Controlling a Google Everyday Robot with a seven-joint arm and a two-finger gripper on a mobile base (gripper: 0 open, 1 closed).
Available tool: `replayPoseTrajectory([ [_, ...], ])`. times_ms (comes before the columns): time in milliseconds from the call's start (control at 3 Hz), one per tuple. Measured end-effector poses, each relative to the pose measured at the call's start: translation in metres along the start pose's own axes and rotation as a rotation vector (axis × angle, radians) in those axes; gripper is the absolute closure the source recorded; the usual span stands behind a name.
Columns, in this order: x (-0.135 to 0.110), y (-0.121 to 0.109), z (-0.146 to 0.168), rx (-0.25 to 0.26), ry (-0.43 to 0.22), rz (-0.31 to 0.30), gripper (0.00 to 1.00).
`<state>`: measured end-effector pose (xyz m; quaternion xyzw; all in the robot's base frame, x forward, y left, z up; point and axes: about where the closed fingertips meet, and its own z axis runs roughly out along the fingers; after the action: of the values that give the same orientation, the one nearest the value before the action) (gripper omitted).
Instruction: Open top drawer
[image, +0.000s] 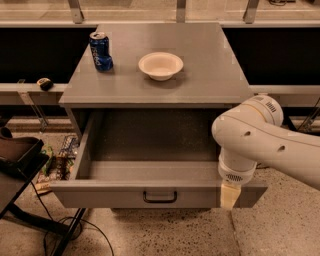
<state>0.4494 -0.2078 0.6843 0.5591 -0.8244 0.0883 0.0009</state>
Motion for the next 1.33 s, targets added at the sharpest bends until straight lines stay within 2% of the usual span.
replayPoseTrajectory([
  [667,0.0005,0.0000,-0.0003,0.000,-0.001,0.001,0.00],
  [1000,0.0066,0.0011,-0.0034,0.006,-0.013,0.011,0.16],
  [1333,0.0095,0.0020,-0.0038,-0.003,-0.011,0.021,0.39],
])
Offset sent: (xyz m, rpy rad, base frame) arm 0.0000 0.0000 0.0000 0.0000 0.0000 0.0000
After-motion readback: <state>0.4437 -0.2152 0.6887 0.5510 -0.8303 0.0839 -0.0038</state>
